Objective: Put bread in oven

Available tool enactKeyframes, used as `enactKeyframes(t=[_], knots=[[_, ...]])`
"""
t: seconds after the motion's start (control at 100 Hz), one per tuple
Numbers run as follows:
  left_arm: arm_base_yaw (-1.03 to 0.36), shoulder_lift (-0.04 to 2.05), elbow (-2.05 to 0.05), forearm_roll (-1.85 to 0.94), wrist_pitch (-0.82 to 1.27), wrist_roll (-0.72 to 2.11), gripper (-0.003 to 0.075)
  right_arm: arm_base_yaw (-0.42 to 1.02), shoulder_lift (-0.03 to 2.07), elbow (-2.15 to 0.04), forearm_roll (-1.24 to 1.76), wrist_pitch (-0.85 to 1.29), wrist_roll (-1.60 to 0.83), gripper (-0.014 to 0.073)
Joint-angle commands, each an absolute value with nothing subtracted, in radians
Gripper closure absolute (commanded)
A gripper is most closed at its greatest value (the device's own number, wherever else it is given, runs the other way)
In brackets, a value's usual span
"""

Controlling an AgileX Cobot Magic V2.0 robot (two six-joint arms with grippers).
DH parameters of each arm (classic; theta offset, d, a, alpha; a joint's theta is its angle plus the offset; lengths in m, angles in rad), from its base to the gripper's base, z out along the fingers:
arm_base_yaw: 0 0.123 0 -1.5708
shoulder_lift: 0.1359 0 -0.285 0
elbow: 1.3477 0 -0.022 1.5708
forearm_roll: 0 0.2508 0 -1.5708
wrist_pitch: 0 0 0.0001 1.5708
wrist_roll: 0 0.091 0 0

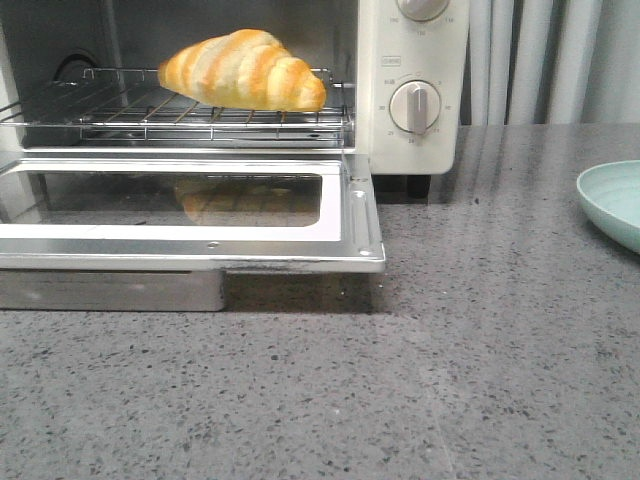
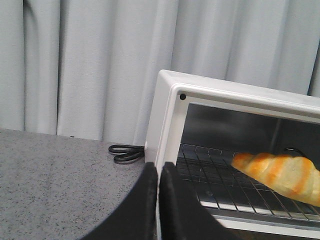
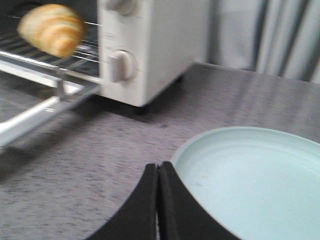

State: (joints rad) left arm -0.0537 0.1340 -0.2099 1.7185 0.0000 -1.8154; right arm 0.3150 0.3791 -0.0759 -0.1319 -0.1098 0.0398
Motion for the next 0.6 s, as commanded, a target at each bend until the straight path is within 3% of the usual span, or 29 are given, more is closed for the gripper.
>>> enactKeyframes(t=[0.0,0.59], knots=[[-0.054,0.148,-0.238,1.706,0.008,-1.815,0.0741,0.246,0.349,-0.071,-0.126,-0.197,0.022,0.067],[-0.054,0.148,-0.238,1.706,0.008,-1.815,0.0741,0.004,0.068,0.011,-0.087,0.076,0.022,0.067]])
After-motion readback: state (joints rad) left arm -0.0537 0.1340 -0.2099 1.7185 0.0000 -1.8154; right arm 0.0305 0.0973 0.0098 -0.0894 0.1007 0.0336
